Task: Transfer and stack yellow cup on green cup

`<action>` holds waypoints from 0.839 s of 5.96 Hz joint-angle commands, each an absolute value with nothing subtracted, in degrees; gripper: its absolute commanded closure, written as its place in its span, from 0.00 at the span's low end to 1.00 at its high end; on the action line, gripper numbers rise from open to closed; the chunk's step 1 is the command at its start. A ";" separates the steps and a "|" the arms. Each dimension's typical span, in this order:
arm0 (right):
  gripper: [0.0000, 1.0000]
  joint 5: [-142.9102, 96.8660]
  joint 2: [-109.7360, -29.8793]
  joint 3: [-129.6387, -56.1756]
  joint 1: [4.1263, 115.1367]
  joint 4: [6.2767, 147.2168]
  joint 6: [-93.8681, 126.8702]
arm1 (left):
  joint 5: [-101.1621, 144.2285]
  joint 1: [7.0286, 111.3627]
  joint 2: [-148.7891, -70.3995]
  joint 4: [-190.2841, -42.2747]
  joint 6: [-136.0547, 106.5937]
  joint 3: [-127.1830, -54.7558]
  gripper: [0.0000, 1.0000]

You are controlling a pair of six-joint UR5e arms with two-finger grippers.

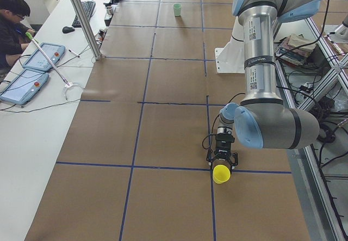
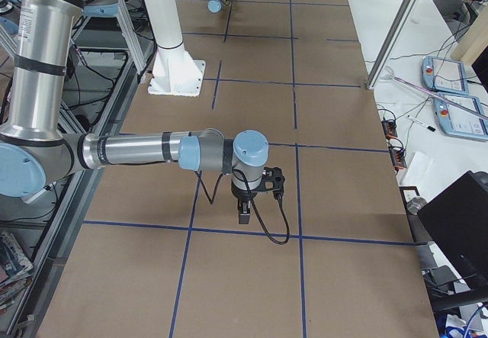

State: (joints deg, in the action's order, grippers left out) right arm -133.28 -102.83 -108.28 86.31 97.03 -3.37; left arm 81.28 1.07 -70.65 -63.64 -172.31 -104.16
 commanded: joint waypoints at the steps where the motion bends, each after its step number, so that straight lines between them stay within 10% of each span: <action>1: 0.00 -133.24 -102.83 -108.37 86.31 97.03 -3.34 | 81.21 1.14 -70.58 -66.08 -172.09 -101.88 0.00; 3: 0.00 -133.24 -102.83 -108.63 86.31 96.94 -3.25 | 81.21 1.14 -69.09 -67.85 -172.09 -101.25 0.05; 5: 0.00 -133.24 -102.83 -108.81 86.31 96.94 -3.25 | 79.56 1.14 -69.08 -67.59 -172.09 -101.34 0.54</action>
State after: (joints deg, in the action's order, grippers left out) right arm -133.24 -102.83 -108.72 86.31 96.95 -3.25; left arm 80.62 1.14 -69.10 -67.72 -172.13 -101.26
